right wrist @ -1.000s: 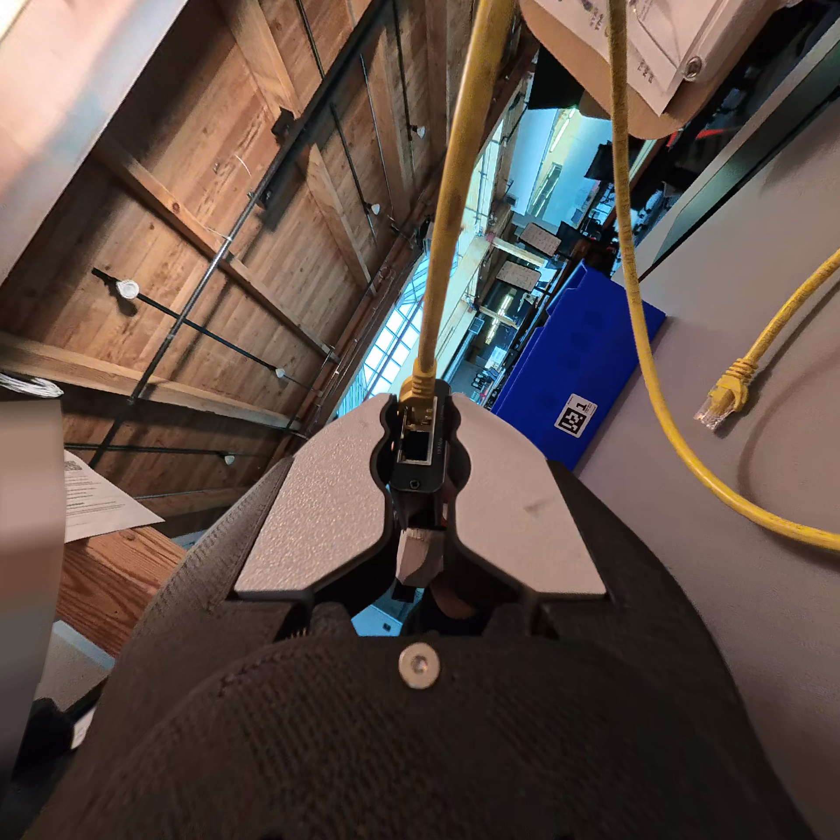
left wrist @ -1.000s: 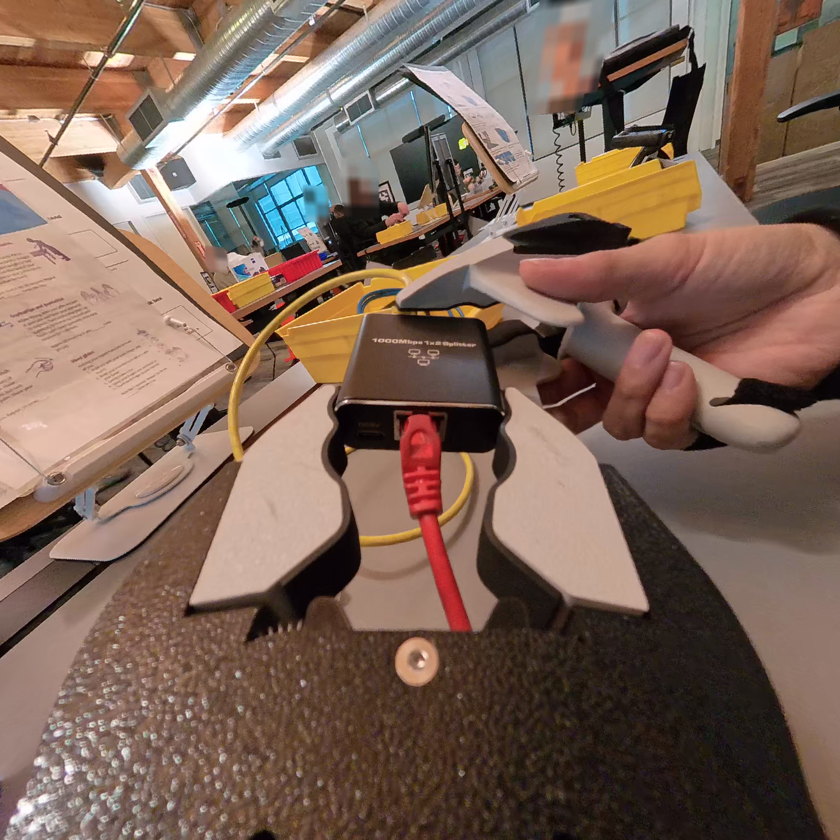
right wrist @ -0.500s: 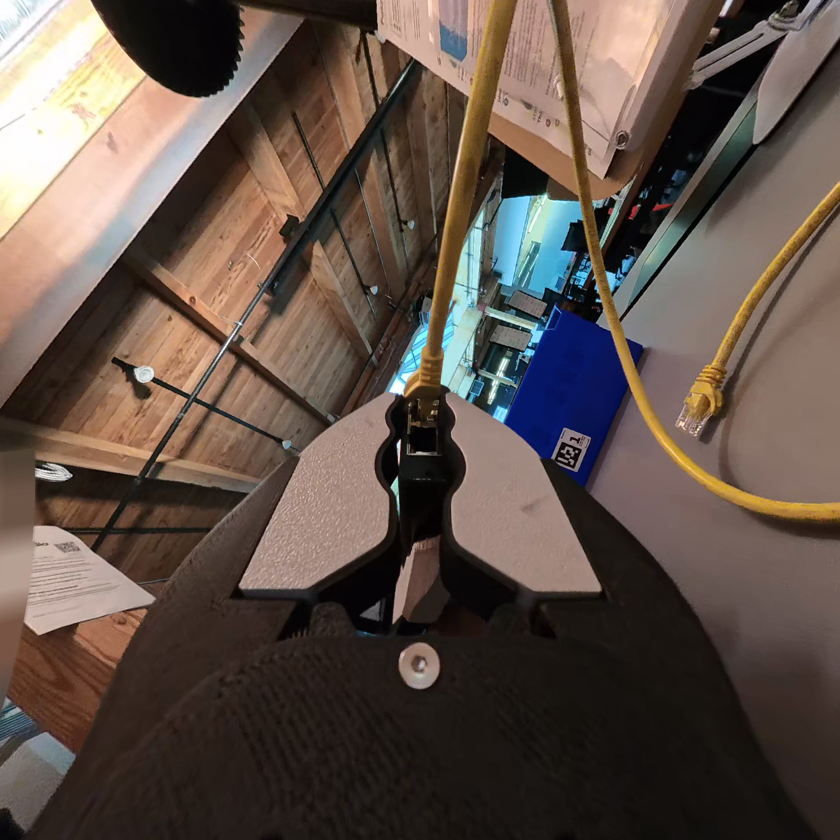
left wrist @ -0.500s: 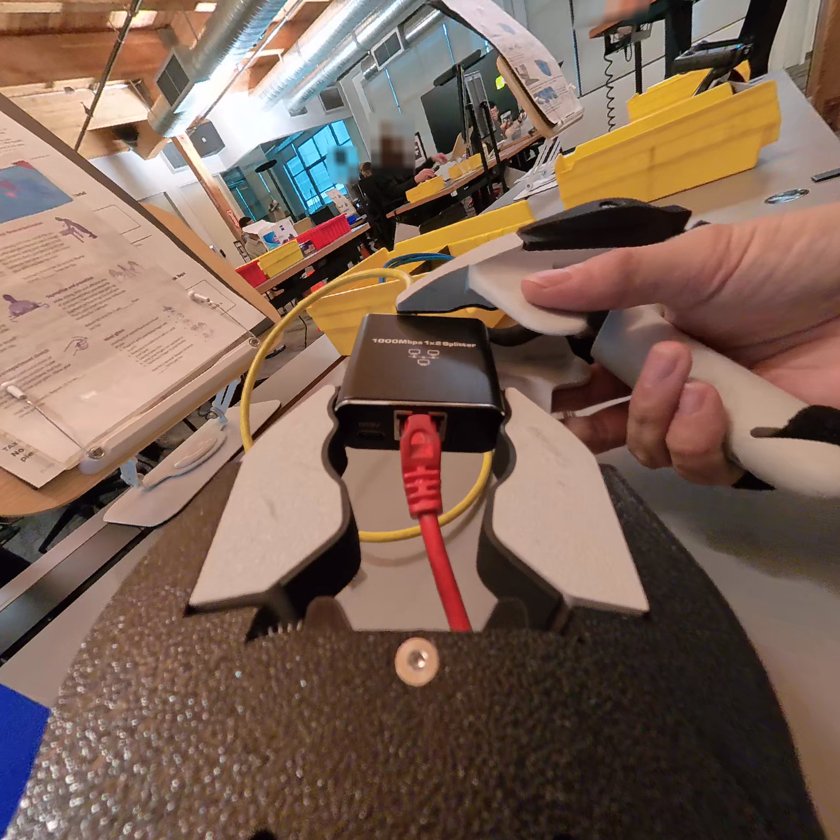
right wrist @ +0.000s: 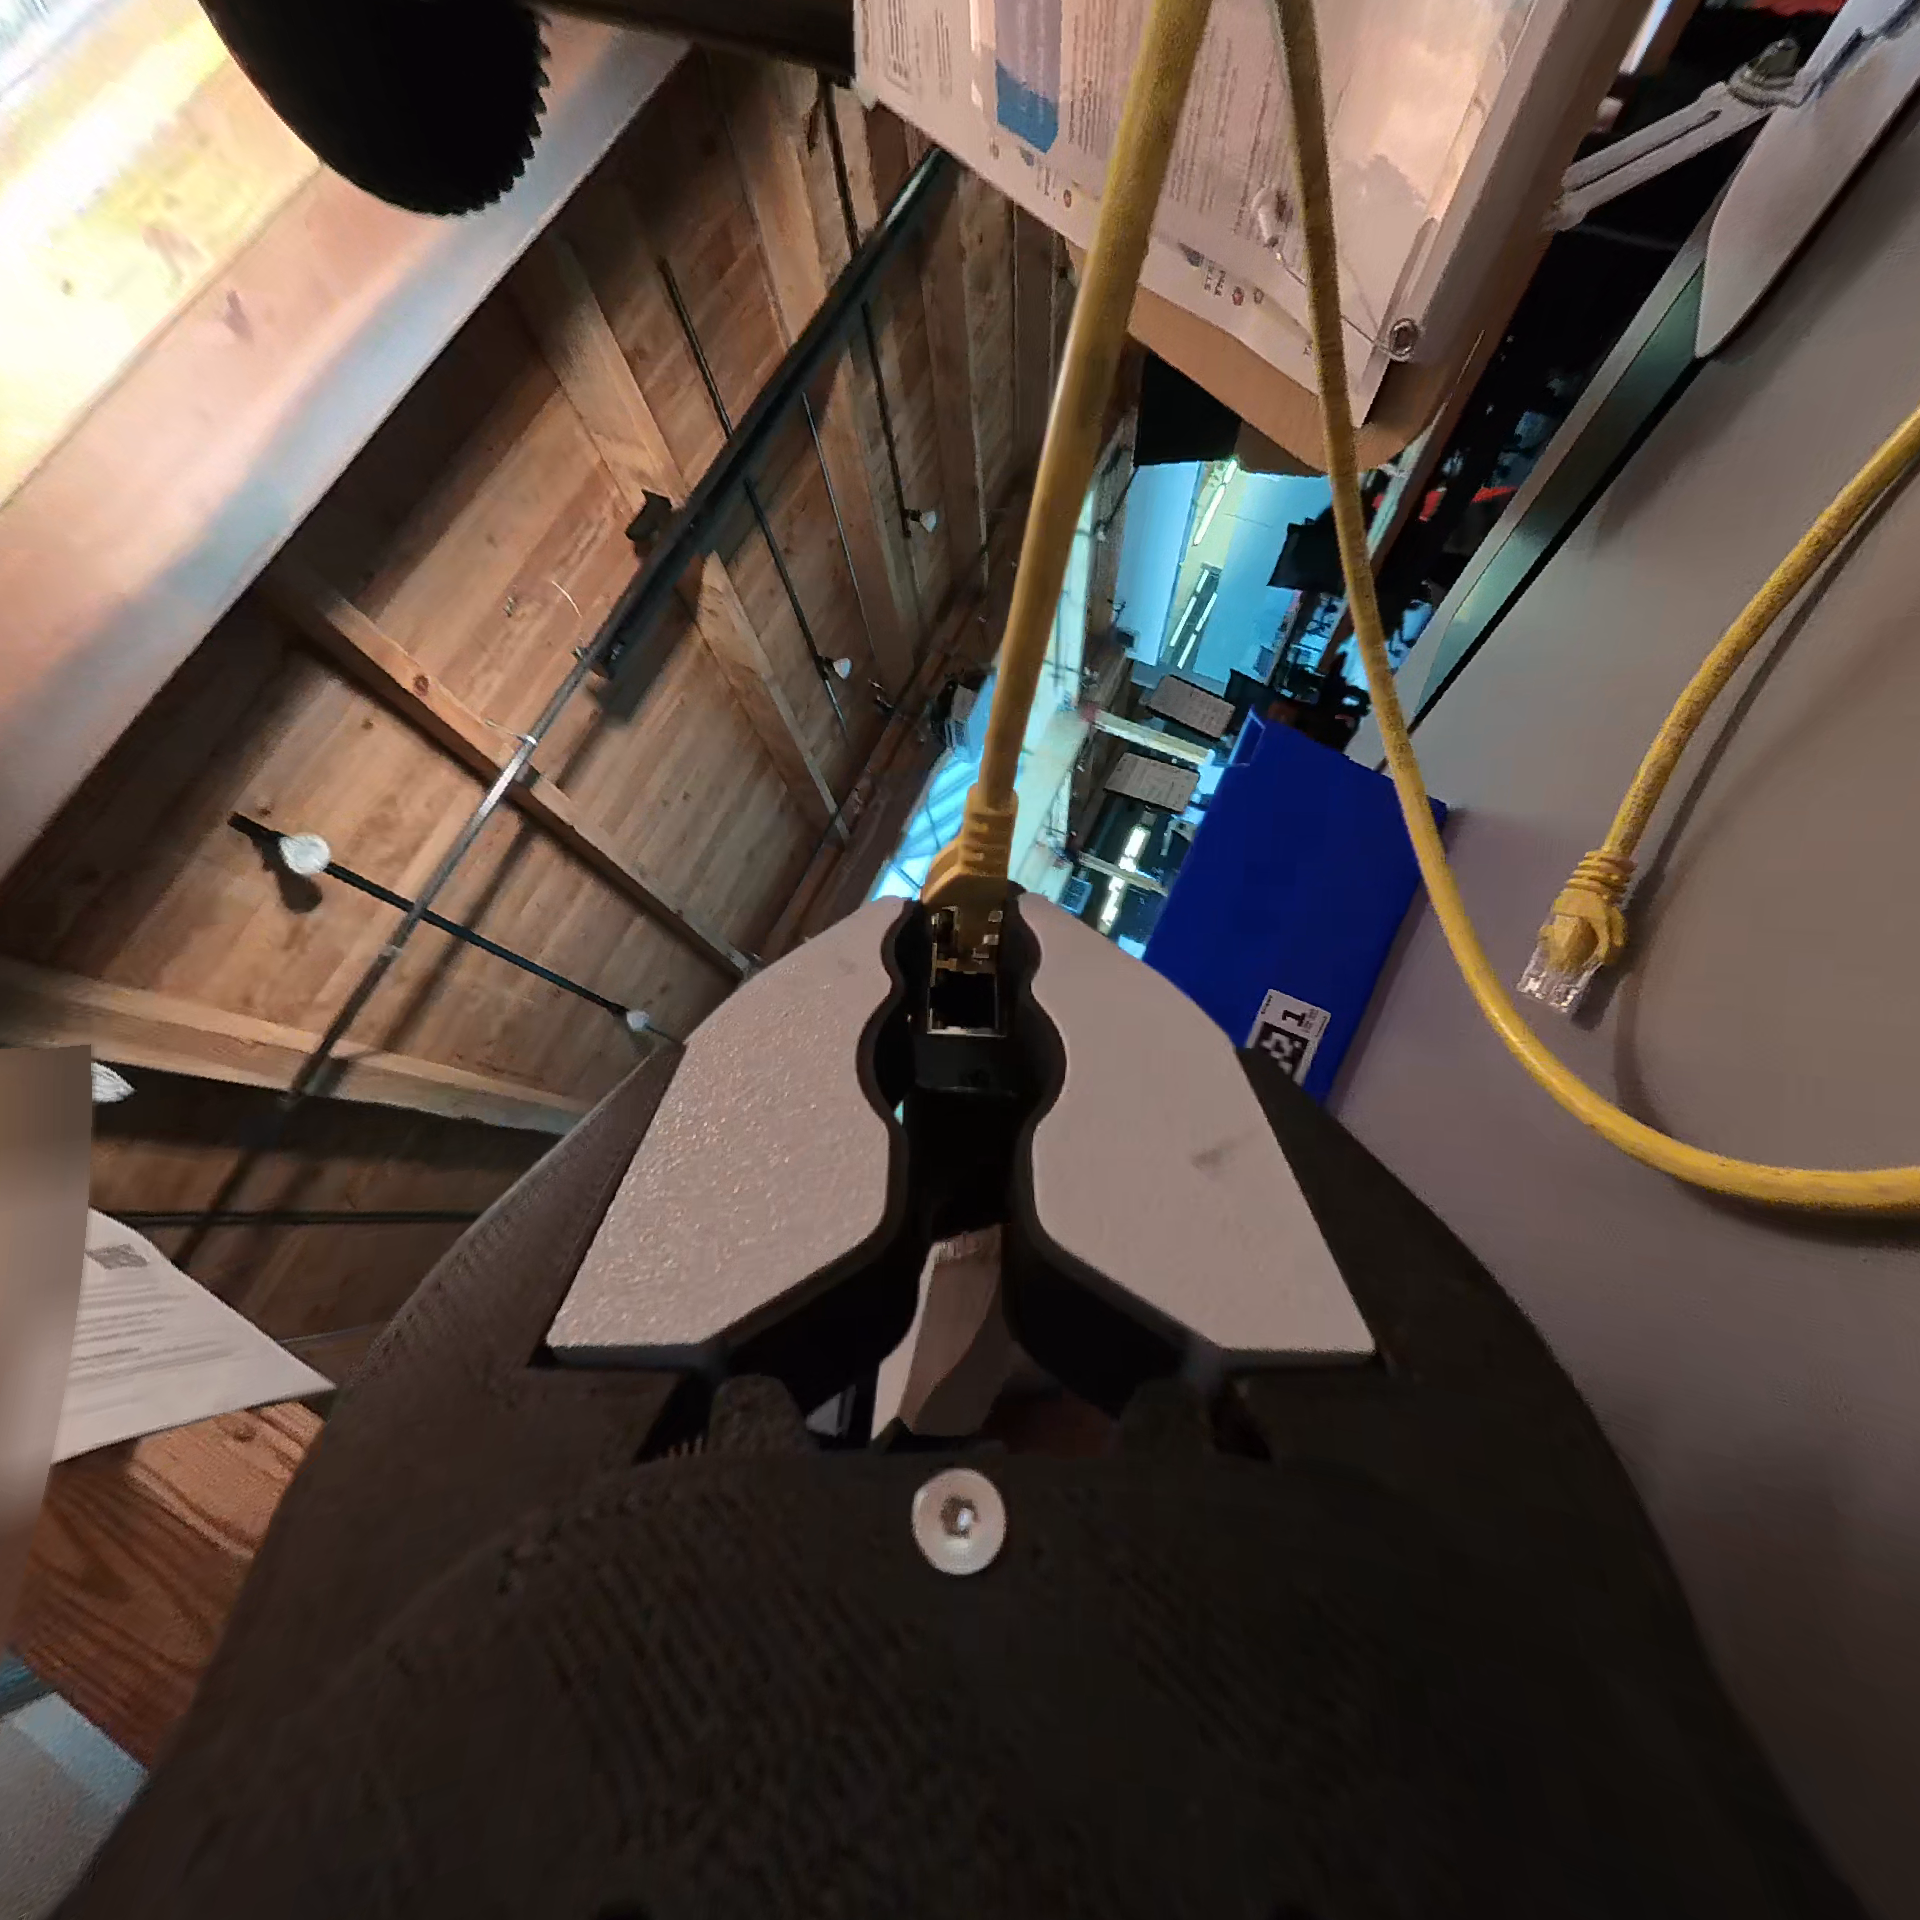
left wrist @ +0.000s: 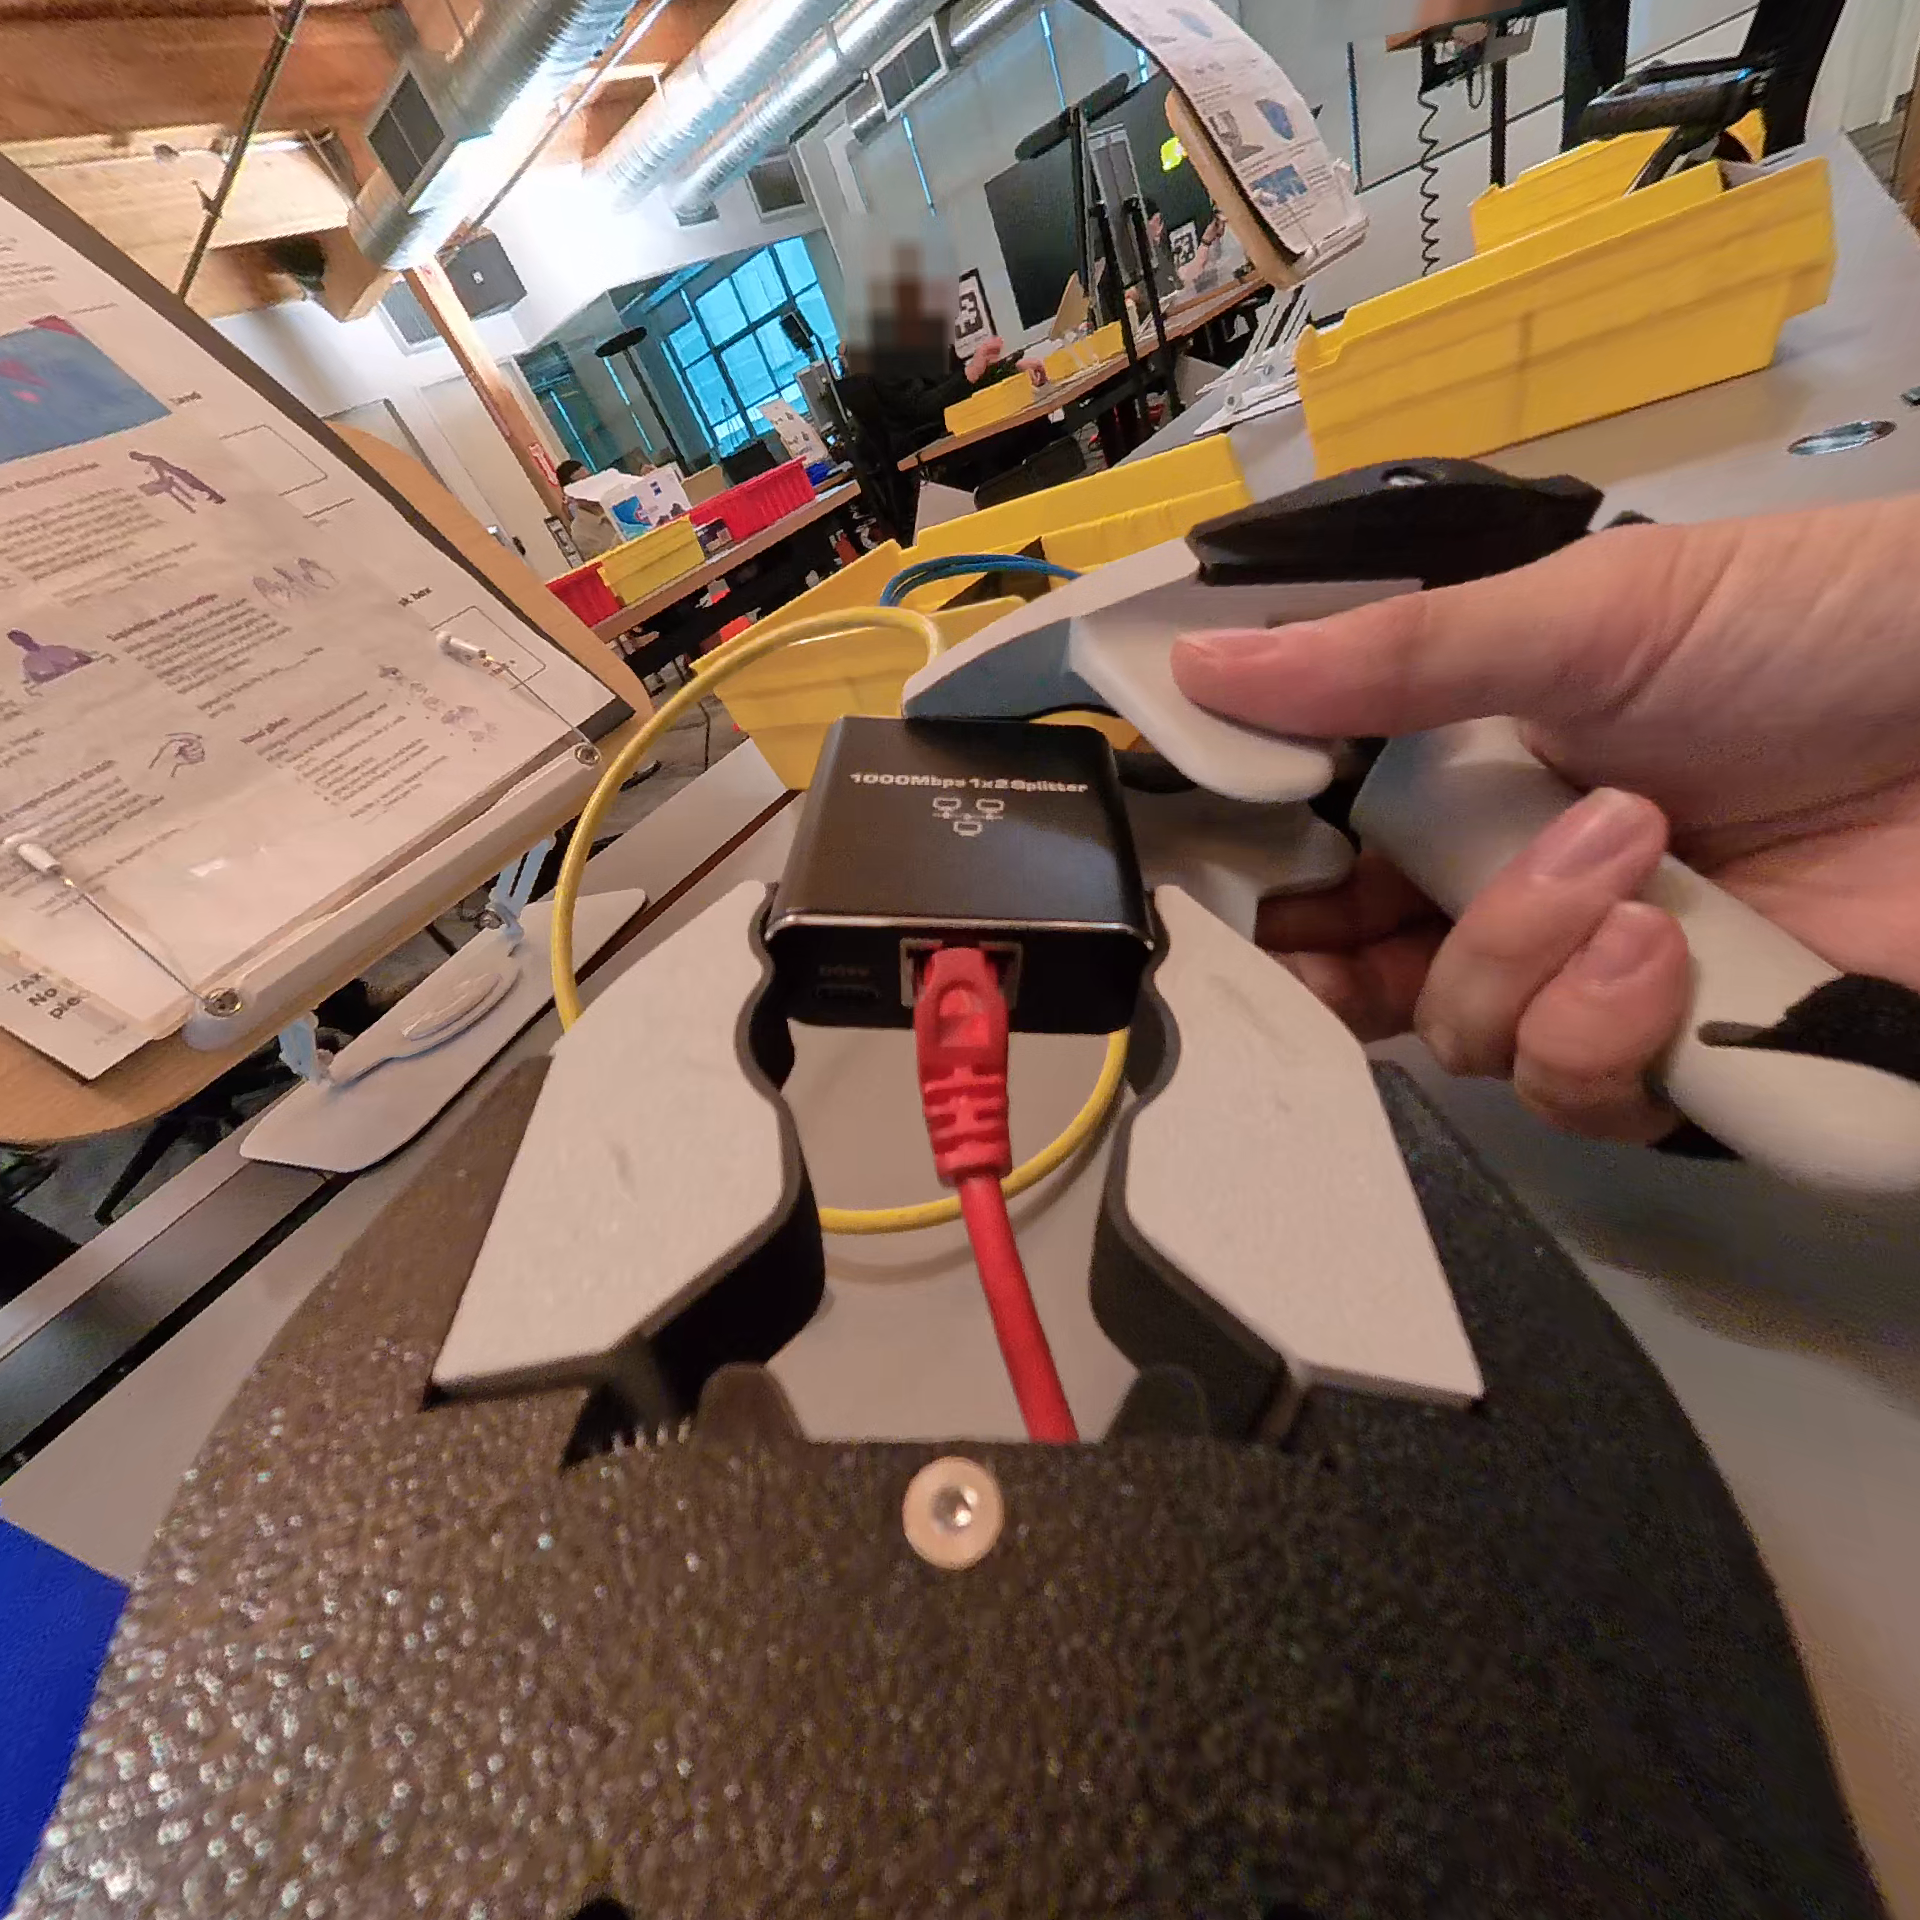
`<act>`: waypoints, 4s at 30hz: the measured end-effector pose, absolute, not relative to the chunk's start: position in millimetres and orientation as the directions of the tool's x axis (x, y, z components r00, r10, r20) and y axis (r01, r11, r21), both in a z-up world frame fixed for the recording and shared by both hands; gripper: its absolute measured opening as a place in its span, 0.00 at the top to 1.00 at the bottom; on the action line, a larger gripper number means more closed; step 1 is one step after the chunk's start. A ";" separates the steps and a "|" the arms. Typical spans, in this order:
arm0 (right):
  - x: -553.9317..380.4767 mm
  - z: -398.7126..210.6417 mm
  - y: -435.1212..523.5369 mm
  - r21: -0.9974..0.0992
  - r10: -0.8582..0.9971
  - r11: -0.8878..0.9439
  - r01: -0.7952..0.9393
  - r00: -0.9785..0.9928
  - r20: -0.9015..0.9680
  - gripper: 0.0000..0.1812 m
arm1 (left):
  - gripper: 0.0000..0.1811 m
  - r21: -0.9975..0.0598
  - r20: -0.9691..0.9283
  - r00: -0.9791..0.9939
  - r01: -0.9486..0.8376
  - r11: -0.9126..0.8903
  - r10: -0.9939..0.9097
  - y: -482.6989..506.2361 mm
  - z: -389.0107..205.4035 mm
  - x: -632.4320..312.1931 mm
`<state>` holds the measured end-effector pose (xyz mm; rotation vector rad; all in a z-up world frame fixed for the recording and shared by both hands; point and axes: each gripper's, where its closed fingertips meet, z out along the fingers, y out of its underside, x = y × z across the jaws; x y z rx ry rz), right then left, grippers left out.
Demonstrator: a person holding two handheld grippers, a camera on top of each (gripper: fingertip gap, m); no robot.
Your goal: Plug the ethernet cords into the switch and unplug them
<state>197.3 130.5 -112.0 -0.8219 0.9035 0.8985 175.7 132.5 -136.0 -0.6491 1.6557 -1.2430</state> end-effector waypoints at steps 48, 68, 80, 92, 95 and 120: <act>205.8 -92.5 131.8 -0.404 0.283 0.431 -0.807 0.546 -0.788 0.93 | 0.65 -0.954 -0.299 -0.345 0.145 0.264 -0.890 137.5 -122.7 174.7; 272.3 67.2 -11.4 -0.959 -0.067 0.152 -0.239 0.966 -0.251 0.93 | 0.66 -0.939 -0.338 -0.275 0.164 0.302 -0.900 155.3 -119.7 175.7; 363.5 62.0 -72.5 -0.967 -0.268 -0.211 -0.145 0.959 -0.086 0.93 | 0.66 -0.946 -0.320 -0.296 0.155 0.285 -0.900 153.6 -121.6 176.3; 413.8 -77.7 -76.0 -0.771 -0.360 -0.584 -0.253 0.932 -0.033 0.93 | 0.65 -0.948 -0.314 -0.319 0.152 0.279 -0.894 149.9 -123.1 176.2; 427.4 -94.7 -76.0 -0.742 -0.445 -0.595 -0.311 0.896 -0.019 0.93 | 0.66 -0.949 -0.311 -0.321 0.152 0.276 -0.895 149.9 -122.8 176.3; 508.7 -143.8 -96.9 -0.534 -0.526 -0.774 -0.340 0.816 0.242 0.93 | 0.66 -0.953 -0.300 -0.344 0.142 0.267 -0.890 147.0 -124.7 177.2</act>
